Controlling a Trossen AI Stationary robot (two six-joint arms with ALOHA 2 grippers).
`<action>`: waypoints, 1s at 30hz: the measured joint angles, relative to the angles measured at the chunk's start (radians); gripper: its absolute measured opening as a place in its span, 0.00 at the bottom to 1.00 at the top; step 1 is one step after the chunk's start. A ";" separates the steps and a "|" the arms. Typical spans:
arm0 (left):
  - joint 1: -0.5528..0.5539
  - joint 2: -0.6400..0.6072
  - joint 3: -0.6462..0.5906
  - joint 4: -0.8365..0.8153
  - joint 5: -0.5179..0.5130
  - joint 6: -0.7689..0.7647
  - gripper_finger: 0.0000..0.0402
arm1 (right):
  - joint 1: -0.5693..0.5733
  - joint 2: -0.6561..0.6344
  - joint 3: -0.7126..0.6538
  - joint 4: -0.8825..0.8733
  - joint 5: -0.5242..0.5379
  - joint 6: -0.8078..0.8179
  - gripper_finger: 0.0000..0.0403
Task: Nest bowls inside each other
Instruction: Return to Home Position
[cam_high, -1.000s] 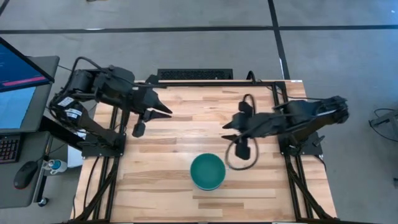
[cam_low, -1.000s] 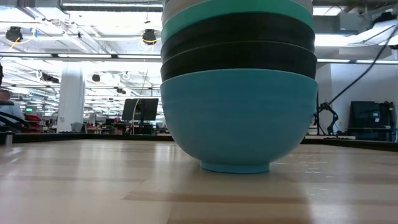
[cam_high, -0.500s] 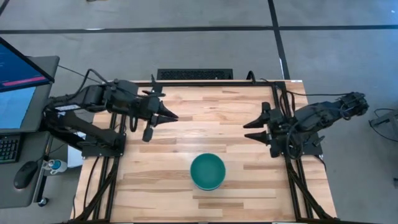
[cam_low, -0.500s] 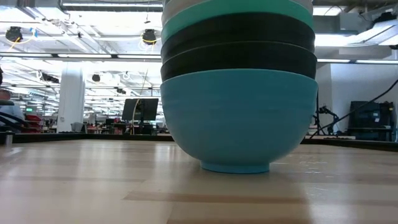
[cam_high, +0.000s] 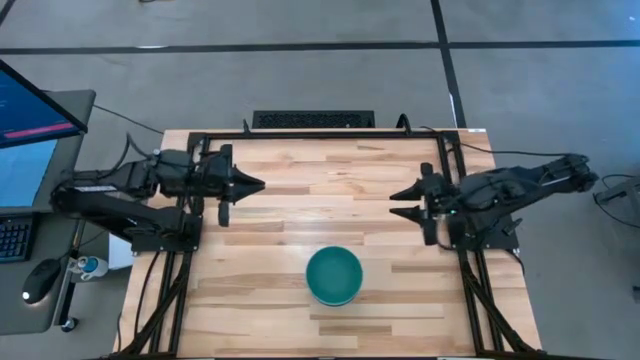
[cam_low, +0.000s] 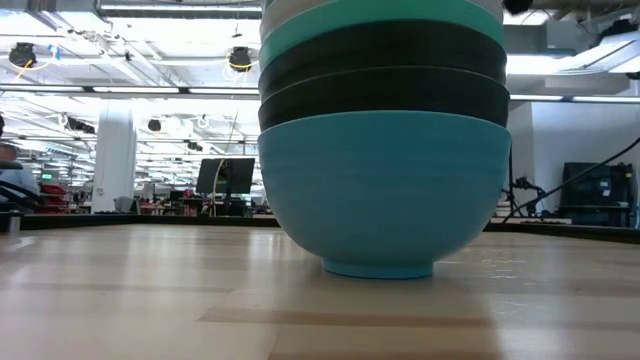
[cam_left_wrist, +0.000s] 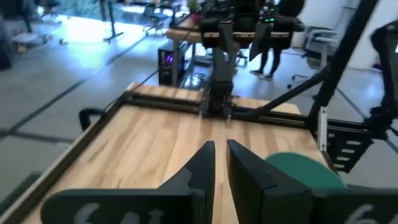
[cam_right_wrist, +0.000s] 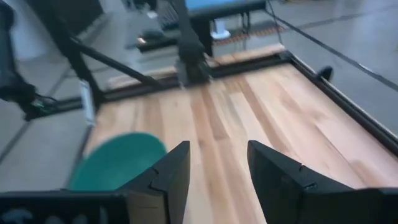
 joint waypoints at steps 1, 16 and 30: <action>0.000 -0.019 -0.024 0.003 -0.007 -0.017 0.08 | -0.013 0.004 -0.012 -0.001 0.000 0.000 0.45; 0.000 -0.333 -0.423 0.249 -0.028 -0.094 0.08 | -0.085 -0.002 -0.268 0.401 -0.154 -0.112 0.45; 0.000 -0.444 -0.596 0.297 0.066 -0.078 0.08 | -0.159 -0.004 -0.520 0.710 -0.293 -0.119 0.45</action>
